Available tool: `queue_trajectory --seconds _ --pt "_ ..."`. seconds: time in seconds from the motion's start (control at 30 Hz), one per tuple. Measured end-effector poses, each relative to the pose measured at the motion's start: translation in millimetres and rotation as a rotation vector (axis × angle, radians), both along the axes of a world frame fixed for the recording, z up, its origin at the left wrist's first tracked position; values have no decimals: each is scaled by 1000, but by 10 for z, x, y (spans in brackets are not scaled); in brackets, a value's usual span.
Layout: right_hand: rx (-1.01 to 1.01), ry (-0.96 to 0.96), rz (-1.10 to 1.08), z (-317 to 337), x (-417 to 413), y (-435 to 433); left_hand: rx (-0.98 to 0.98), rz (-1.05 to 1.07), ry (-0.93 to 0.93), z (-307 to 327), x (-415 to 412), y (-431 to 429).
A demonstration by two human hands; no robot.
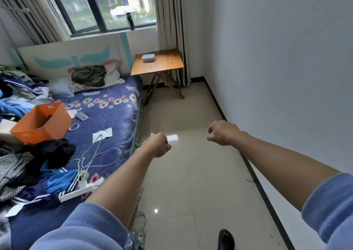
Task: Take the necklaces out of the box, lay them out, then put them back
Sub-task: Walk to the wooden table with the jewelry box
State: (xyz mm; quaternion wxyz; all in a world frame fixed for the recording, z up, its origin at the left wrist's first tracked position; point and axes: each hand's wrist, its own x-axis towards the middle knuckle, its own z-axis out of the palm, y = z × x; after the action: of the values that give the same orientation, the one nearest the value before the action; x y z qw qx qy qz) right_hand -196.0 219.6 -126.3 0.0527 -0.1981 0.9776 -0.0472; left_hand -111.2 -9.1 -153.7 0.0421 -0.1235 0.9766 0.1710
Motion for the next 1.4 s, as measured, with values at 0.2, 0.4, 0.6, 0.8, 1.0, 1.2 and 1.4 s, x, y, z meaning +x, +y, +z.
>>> queue_trajectory --seconds 0.2,0.4,0.6,0.8,1.0,1.2,1.4 --pt "13 -105 -17 -610 -858 -530 50 2 -107 -467 -846 -479" --pt "-14 -162 -68 -786 -1780 -960 67 -51 -153 -506 -1859 -999" --pt "-38 -208 -136 -933 -2909 -1088 87 -80 -208 -608 -3058 -1253" --pt "-16 -245 -100 -1227 -4320 -1281 104 -65 -227 -916 -4444 -1447" --pt "-40 -235 -61 -1072 -5943 -1491 131 13 -215 -852 -5955 -1688" --pt "1 -263 37 -1059 -7202 -2153 192 125 -236 -978 -6909 -2256" --pt "2 -304 42 -1326 -8434 -2986 248 127 -208 -1207 -8119 -3066"
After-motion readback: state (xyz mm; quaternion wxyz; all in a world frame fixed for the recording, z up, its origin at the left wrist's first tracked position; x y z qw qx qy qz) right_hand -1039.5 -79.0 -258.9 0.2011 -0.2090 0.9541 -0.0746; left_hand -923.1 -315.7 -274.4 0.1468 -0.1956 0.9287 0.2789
